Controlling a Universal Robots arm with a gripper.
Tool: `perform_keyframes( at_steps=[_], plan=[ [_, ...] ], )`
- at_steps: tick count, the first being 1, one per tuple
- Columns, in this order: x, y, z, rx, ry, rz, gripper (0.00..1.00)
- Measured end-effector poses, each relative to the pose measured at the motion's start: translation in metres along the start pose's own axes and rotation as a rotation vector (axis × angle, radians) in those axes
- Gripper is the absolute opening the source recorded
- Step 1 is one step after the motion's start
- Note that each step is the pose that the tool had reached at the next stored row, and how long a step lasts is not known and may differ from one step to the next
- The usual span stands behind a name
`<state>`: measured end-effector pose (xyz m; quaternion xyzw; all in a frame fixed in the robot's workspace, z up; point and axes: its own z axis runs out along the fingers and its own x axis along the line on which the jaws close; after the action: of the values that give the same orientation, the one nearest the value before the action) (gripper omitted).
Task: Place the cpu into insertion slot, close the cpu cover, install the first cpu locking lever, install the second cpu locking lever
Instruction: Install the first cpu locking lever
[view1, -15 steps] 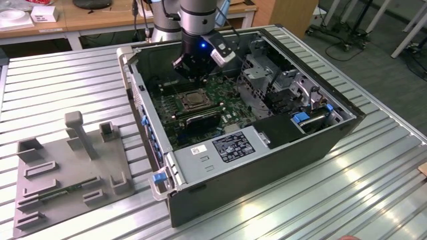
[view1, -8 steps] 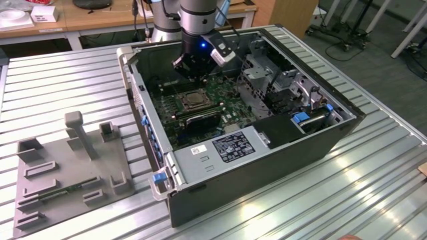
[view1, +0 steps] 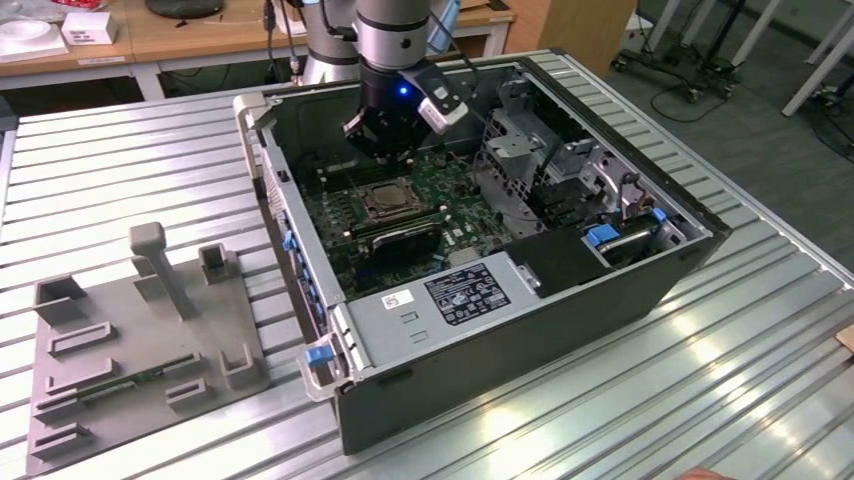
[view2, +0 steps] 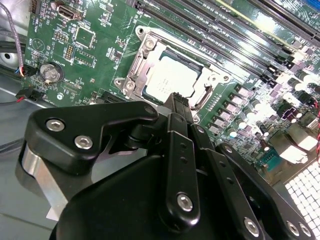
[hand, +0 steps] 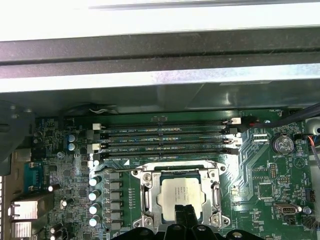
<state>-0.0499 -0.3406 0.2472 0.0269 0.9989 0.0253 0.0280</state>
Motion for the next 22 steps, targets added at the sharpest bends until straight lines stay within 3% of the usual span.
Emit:
perform_keyframes(
  at_steps=[11,17,22],
  plan=[
    [0.0002,0.0001,-0.0015,-0.0008,0.0001,0.0,0.11],
    [0.0076,-0.0004,-0.0019,-0.0011,-0.0052,0.0,0.11],
    [0.0079,-0.0004,-0.0021,-0.0013,-0.0056,0.0,0.11]
  ],
)
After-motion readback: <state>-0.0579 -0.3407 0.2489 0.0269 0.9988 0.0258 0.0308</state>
